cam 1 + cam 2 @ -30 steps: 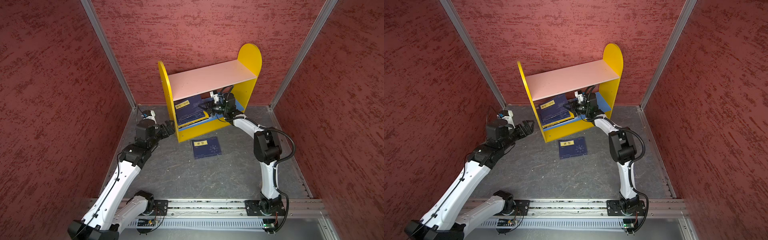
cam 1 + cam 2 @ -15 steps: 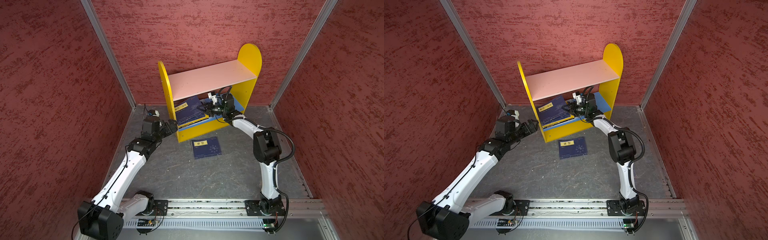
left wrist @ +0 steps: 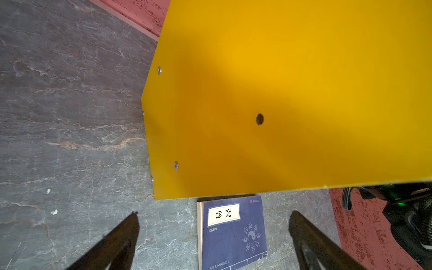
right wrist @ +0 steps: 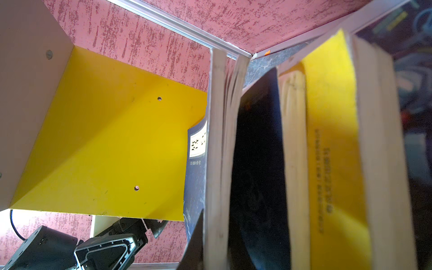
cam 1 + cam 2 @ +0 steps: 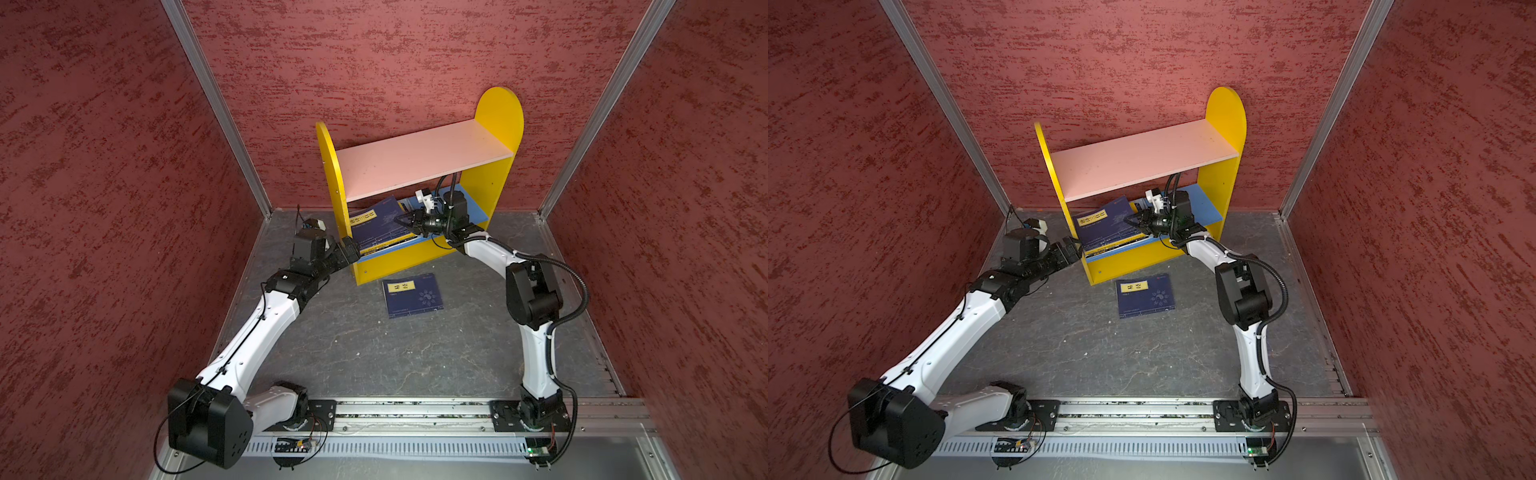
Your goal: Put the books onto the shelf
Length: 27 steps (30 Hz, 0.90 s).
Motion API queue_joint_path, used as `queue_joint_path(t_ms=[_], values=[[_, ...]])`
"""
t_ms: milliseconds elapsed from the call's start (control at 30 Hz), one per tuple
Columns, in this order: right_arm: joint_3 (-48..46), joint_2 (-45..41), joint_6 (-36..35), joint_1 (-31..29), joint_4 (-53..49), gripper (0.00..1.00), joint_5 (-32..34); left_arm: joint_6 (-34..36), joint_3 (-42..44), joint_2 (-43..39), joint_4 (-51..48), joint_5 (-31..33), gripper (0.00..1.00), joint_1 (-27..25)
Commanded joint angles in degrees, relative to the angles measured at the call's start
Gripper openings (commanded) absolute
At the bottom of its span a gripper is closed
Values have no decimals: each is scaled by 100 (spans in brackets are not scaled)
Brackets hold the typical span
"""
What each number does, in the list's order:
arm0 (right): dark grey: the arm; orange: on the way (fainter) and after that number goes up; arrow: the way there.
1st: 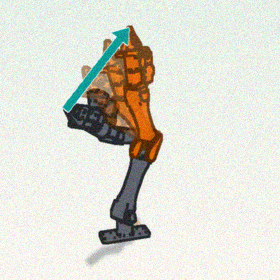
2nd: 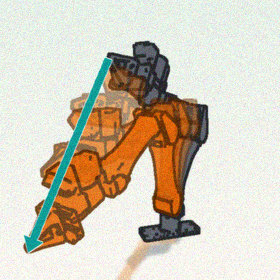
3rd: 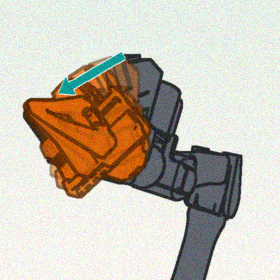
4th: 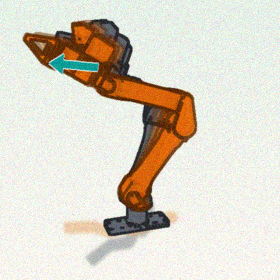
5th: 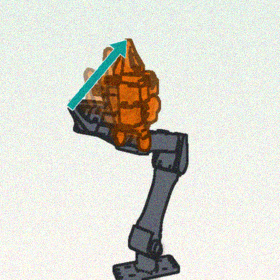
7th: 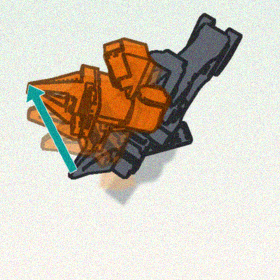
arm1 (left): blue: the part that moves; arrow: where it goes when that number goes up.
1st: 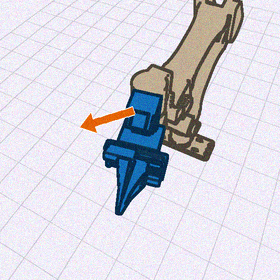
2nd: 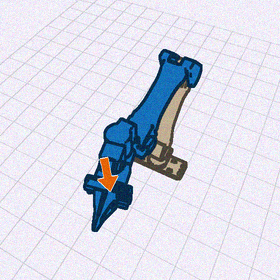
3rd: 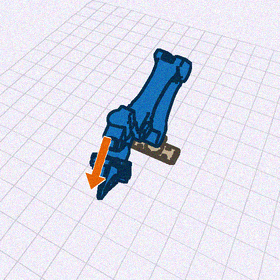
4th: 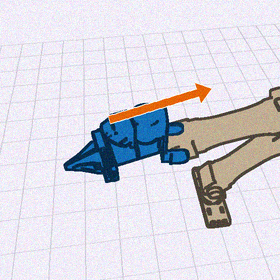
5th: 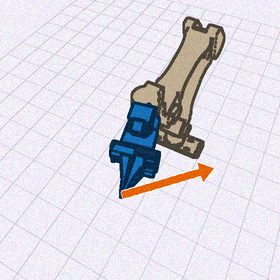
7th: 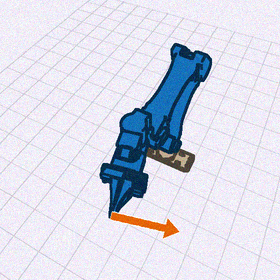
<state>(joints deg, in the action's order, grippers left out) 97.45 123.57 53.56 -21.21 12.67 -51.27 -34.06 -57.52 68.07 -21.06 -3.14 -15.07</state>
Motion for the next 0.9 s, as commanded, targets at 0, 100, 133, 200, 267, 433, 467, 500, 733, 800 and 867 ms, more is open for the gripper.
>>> queue_joint_path(t_ms=[0,100,133,200,267,433,467,500,733,800,867], values=[[-9,-93,-30,-105,260,14,27,-86,-188,117,252,16,99,6],[-16,-96,-29,-128,216,14,103,-251,-190,259,320,207,99,-24],[-10,-105,-46,-129,171,14,146,-320,-190,312,370,252,99,-34],[-22,-138,-91,-138,110,14,195,-397,-245,463,446,291,100,-65],[-21,-140,-127,-160,55,14,188,-403,-377,663,446,396,99,-144],[-10,-131,-247,-188,-128,14,196,-495,-775,1165,182,866,99,-400],[5,-131,-256,-185,-140,14,204,-543,-853,1248,114,974,99,-441],[31,-125,-263,-192,-167,14,202,-609,-929,1341,55,1084,99,-485],[144,-115,-317,-190,-295,14,249,-1078,-1411,1923,-692,1896,99,-812],[160,-113,-341,-190,-363,15,257,-1229,-1501,2054,-936,2019,99,-831],[196,-114,-399,-186,-458,15,276,-1331,-1550,2164,-1094,2116,99,-839]])
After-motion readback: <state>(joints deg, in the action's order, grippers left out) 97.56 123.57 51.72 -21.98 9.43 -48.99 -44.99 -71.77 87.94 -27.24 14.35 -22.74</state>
